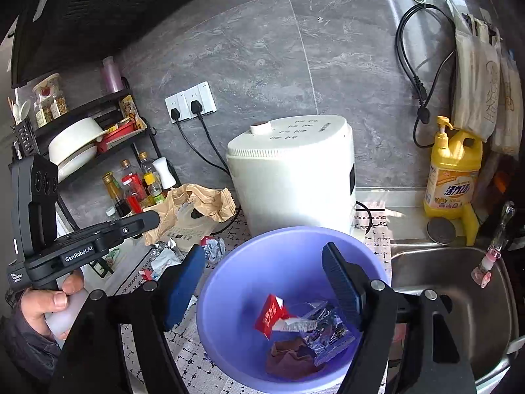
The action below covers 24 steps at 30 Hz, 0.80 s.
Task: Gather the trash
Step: 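Carry the brown paper to the bucket with the left tool while the right drops the red wrapper in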
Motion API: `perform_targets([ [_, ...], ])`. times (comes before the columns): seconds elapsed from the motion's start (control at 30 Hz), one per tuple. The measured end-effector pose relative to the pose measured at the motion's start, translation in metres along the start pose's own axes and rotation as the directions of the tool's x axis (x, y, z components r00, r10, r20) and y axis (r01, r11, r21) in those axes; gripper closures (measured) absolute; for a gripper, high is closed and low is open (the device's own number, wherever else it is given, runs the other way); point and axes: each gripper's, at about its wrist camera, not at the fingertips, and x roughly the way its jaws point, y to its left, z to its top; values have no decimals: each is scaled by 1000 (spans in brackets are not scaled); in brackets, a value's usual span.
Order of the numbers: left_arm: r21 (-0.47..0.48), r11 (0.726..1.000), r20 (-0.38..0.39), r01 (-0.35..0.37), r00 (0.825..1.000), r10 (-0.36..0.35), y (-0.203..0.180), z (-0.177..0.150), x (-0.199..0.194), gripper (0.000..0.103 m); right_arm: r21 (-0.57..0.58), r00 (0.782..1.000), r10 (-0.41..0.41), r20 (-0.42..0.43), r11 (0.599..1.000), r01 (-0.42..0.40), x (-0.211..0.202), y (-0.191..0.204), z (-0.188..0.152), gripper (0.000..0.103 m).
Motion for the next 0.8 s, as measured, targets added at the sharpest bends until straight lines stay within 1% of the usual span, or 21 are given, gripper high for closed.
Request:
perform_targets([
  [0.07,6,1000,-7,8,1000,-8,-11,-3,6,98,26,1000,-26,-6,999,26,-8,-18,-2,32],
  [0.17,10,1000,-15,23,1000,-23,-26,-6,14,98,46,997,-80,7,996,79,-22,-39,-7,27],
  [0.27,14,999,-26,38,999,-38,-38,-10,21,98,62,993,-121,17,991,119,-34,-55,-10,22],
  [0.37,19,998,-41,55,998,-54,-50,-13,26,98,73,990,-142,27,988,139,-45,-65,-13,18],
  [0.4,19,998,-46,66,997,-65,-52,-14,28,92,75,989,-146,28,987,143,-47,-67,-14,18],
  [0.43,17,998,-50,65,997,-64,-54,-15,28,73,79,989,-149,28,986,146,-49,-70,-15,17],
  [0.47,12,999,-46,52,998,-52,-54,-15,27,56,82,988,-149,28,986,146,-50,-71,-16,16],
  [0.5,1,999,-29,37,999,-37,-53,-16,25,29,85,989,-147,27,986,144,-51,-72,-18,15],
  [0.53,-14,999,-10,36,999,-36,-50,-16,20,23,85,989,-144,26,986,142,-52,-71,-19,15],
  [0.57,-28,999,-5,37,999,-37,-46,-16,17,21,83,990,-140,24,987,137,-51,-70,-19,15],
  [0.63,-40,999,-6,-1,1000,0,-38,-17,11,12,77,992,-125,23,989,123,-49,-65,-19,12],
  [0.7,-52,998,-1,-37,999,37,-26,-18,4,10,65,994,-103,24,993,101,-45,-55,-19,9],
  [0.8,-75,992,-3,-99,995,99,-6,-23,-10,7,43,998,-62,17,997,61,-33,-38,-18,8],
])
